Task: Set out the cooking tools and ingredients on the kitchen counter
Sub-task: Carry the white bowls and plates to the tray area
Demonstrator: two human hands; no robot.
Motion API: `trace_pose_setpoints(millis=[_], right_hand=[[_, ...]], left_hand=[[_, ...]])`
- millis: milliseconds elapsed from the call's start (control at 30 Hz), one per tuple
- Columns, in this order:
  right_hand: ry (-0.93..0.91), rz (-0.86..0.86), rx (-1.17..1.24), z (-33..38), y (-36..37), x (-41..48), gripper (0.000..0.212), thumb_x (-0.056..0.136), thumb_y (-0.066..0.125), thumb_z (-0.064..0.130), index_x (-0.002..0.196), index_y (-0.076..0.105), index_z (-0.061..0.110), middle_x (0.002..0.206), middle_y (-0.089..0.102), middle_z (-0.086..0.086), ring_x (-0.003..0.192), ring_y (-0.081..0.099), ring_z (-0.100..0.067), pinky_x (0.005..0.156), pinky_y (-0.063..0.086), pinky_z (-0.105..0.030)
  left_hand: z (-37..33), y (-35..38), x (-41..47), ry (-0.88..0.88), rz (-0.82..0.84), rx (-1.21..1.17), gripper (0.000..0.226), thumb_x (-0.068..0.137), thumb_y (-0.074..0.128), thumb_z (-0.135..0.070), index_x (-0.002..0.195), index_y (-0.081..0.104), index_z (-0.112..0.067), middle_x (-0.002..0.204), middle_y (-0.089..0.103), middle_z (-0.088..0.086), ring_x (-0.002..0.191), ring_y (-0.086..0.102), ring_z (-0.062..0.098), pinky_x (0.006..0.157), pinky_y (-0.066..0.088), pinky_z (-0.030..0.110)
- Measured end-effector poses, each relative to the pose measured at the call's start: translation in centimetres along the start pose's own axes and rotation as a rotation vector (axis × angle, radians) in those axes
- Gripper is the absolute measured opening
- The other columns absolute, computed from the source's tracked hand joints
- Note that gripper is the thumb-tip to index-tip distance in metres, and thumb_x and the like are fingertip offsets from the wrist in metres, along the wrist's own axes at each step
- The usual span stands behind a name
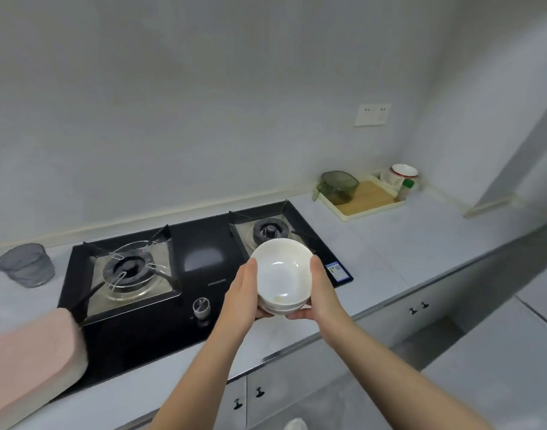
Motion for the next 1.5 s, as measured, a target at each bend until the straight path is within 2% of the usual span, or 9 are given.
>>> trace_pose_setpoints(millis=[167,300,400,667,767,933,1100,1367,1500], right_hand=[[0.015,-0.138,0.078,2.4,-7.8,6.0,0.034,0.099,0.037,0.045,0.125,0.042,0.025,0.113,0.052,-0.011,0.090,0.054,-0.030,0.054,0.052,-0.040],[0.033,-0.185,0.091,6.4,-13.9,11.5,0.031,0.098,0.043,0.042,0.123,0.041,0.025,0.108,0.051,-0.009,0.096,0.054,-0.030,0.067,0.056,-0.046],[0.054,-0.194,0.115,10.0,-18.2,15.7,0.030,0.098,0.044,0.044,0.121,0.039,0.026,0.115,0.050,-0.012,0.108,0.053,-0.034,0.078,0.056,-0.051],[-0.350,-0.191,-0.043,17.5,-26.6,22.8,0.061,0.081,0.030,0.070,0.124,0.046,0.029,0.123,0.054,-0.001,0.105,0.063,-0.023,0.068,0.060,-0.048],[-0.413,-0.181,-0.040,19.4,-29.3,25.6,0.061,0.083,0.030,0.069,0.126,0.047,0.029,0.125,0.054,0.000,0.106,0.064,-0.022,0.068,0.060,-0.050],[-0.371,-0.184,-0.040,24.0,-34.0,32.5,0.053,0.093,0.030,0.059,0.129,0.049,0.025,0.125,0.058,-0.004,0.105,0.063,-0.025,0.068,0.061,-0.046],[-0.284,-0.202,-0.048,30.2,-39.2,41.8,0.037,0.101,0.034,0.039,0.127,0.052,0.020,0.122,0.060,-0.009,0.100,0.064,-0.032,0.070,0.061,-0.044],[-0.159,-0.231,0.020,38.1,-45.7,57.1,0.029,0.099,0.047,0.038,0.115,0.052,0.014,0.097,0.059,-0.011,0.084,0.066,-0.035,0.067,0.060,-0.046],[-0.115,-0.249,0.067,38.9,-47.6,63.6,0.041,0.094,0.057,0.037,0.118,0.056,0.004,0.113,0.060,-0.020,0.085,0.068,-0.038,0.055,0.059,-0.041]], left_hand=[[0.3,9.6,4.6,0.034,0.120,0.063,0.023,0.095,0.036,-0.055,0.105,0.053,-0.042,0.109,0.058,-0.001,0.097,0.061,0.026,0.069,0.060,0.044],[-0.5,18.6,9.6,0.014,0.185,0.085,0.019,0.096,0.038,-0.053,0.098,0.054,-0.041,0.113,0.055,0.003,0.100,0.059,0.027,0.060,0.060,0.042],[-1.6,25.2,13.6,-0.069,0.197,0.114,0.024,0.097,0.041,-0.050,0.111,0.048,-0.033,0.119,0.050,0.007,0.106,0.054,0.030,0.055,0.055,0.036],[-6.0,38.1,20.6,-0.006,0.344,0.210,0.024,0.098,0.036,-0.050,0.114,0.044,-0.034,0.119,0.049,0.005,0.106,0.053,0.029,0.065,0.058,0.039],[-7.0,42.2,22.7,0.058,0.383,0.234,0.029,0.098,0.034,-0.051,0.117,0.046,-0.033,0.121,0.052,0.003,0.108,0.055,0.029,0.068,0.059,0.041],[-9.0,49.2,27.9,0.120,0.430,0.299,0.046,0.096,0.033,-0.057,0.126,0.051,-0.028,0.124,0.056,0.003,0.106,0.059,0.028,0.060,0.060,0.033],[-12.2,57.5,34.6,0.142,0.489,0.285,0.051,0.096,0.034,-0.058,0.121,0.059,-0.020,0.114,0.065,0.007,0.096,0.066,0.027,0.067,0.061,0.039],[-14.0,68.9,46.9,-0.059,0.431,0.175,0.041,0.098,0.044,-0.046,0.114,0.050,-0.009,0.118,0.055,0.014,0.105,0.058,0.036,0.076,0.056,0.046],[-13.4,72.6,52.0,-0.131,0.406,0.136,0.047,0.098,0.048,-0.041,0.124,0.051,-0.002,0.118,0.054,0.016,0.106,0.057,0.038,0.074,0.057,0.049]])
Point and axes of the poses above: each hand's wrist, its own x-axis towards the middle knuckle, its own y-axis out of the palm, z = x × y, the point moved 6 cm from there along x, towards the middle knuckle
